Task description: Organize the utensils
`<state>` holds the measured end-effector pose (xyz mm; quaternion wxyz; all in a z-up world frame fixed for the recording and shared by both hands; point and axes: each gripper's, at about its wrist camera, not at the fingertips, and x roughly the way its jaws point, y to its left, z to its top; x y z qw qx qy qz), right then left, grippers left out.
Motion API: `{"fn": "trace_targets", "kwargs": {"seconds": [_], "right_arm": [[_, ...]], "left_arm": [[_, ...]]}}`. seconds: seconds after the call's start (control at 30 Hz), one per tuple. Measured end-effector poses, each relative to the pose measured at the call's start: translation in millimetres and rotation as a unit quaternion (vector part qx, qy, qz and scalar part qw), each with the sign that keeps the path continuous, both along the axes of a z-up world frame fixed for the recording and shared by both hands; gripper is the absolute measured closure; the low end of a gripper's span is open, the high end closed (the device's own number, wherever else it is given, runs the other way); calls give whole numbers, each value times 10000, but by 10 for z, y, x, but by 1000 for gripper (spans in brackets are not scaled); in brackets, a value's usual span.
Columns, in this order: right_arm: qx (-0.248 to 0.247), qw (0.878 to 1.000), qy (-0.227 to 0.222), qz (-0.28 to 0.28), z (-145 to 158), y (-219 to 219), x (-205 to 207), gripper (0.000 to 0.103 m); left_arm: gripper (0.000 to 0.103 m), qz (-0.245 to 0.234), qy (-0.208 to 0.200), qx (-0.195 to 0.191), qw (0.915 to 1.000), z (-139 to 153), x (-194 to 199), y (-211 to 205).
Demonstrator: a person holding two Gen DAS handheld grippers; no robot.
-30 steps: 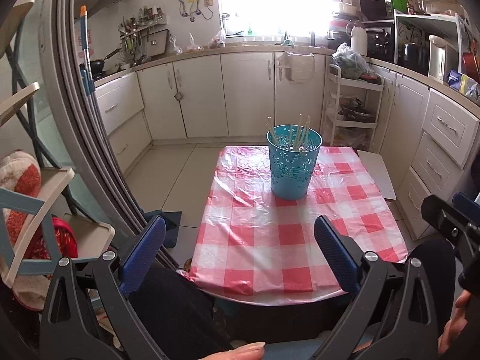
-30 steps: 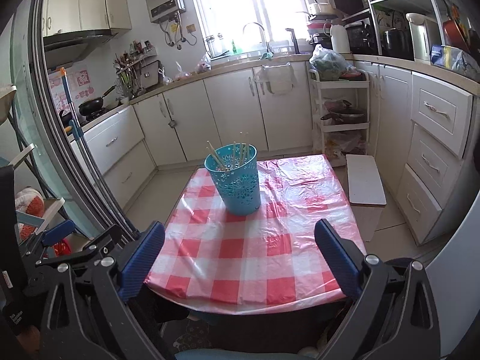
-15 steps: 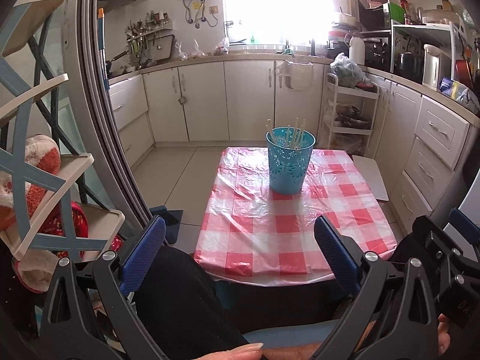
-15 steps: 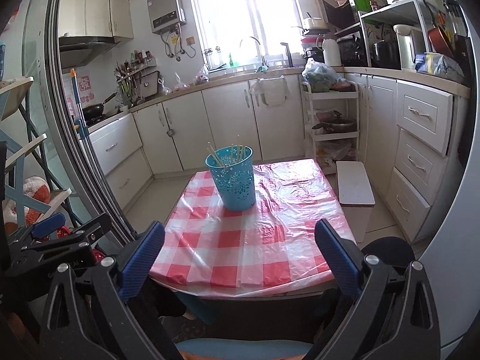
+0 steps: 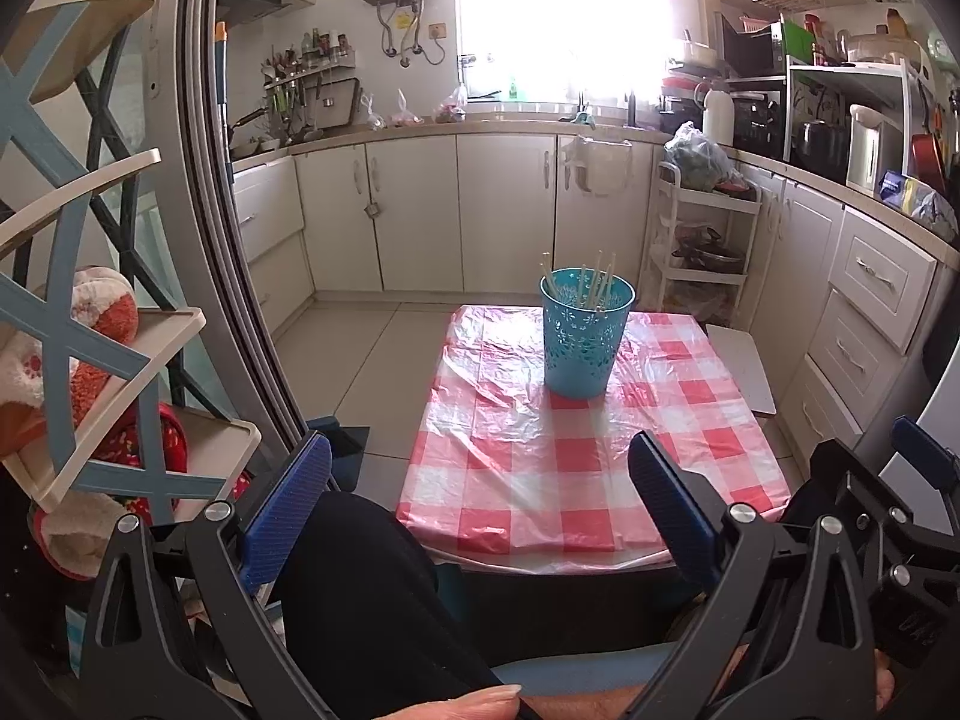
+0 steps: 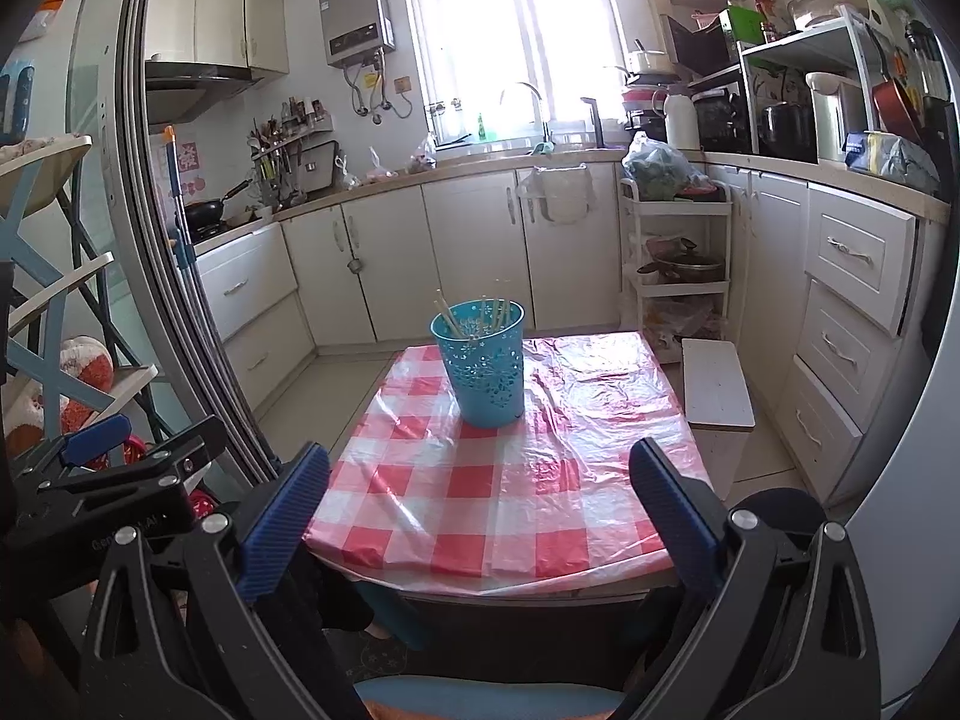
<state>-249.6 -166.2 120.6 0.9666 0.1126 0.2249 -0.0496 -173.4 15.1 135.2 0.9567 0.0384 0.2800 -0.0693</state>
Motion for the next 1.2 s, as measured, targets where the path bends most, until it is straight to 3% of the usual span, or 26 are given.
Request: {"fn": "trace_targets", "kwargs": {"seconds": [1.2], "right_arm": [[16, 9999, 133, 45, -56, 58, 18, 7]], "left_arm": [[8, -4, 8, 10, 10000, -13, -11, 20]]}}
